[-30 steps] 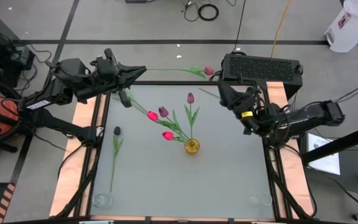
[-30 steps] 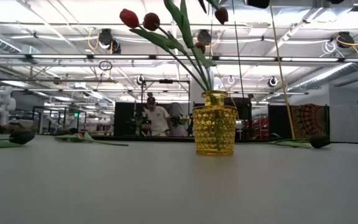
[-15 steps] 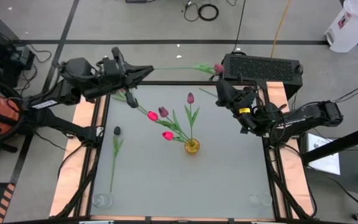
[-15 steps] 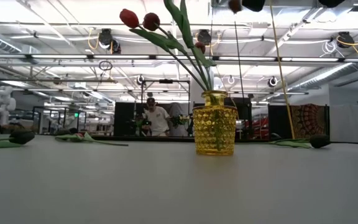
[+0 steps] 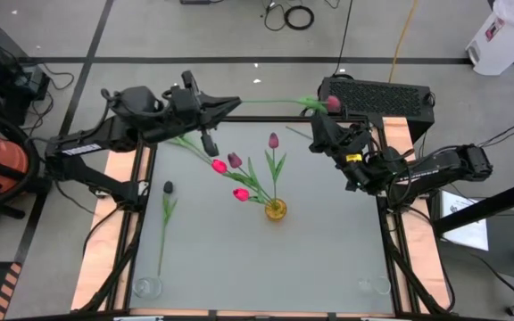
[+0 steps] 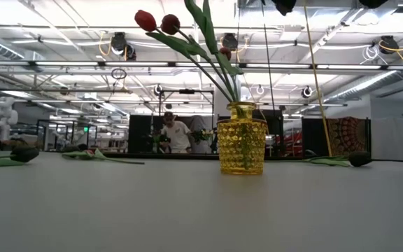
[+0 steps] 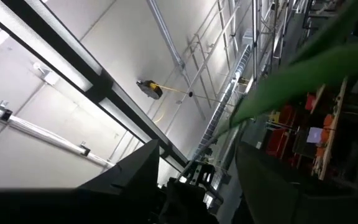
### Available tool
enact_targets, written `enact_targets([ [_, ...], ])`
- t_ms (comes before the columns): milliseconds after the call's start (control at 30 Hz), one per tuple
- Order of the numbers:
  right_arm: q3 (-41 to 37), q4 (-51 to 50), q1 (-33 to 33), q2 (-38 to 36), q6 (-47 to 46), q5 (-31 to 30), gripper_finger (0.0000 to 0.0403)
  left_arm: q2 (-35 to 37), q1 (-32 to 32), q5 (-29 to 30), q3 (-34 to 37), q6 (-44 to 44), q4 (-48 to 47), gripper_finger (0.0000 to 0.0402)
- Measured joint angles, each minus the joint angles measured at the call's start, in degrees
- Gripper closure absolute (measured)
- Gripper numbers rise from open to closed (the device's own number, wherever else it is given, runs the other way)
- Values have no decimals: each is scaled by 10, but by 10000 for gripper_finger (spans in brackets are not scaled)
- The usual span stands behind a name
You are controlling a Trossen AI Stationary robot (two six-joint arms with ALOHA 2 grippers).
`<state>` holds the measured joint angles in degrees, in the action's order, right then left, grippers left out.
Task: Sort flowers into vase by color
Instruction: Put the red flower into the yellow vase
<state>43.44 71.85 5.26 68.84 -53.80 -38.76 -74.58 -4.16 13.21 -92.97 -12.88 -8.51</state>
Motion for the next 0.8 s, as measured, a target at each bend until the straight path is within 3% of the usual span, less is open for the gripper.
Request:
enact_targets([
  [800,0,0,-46,0,2,-4,200,-20,1,-41,0,20,38,400],
])
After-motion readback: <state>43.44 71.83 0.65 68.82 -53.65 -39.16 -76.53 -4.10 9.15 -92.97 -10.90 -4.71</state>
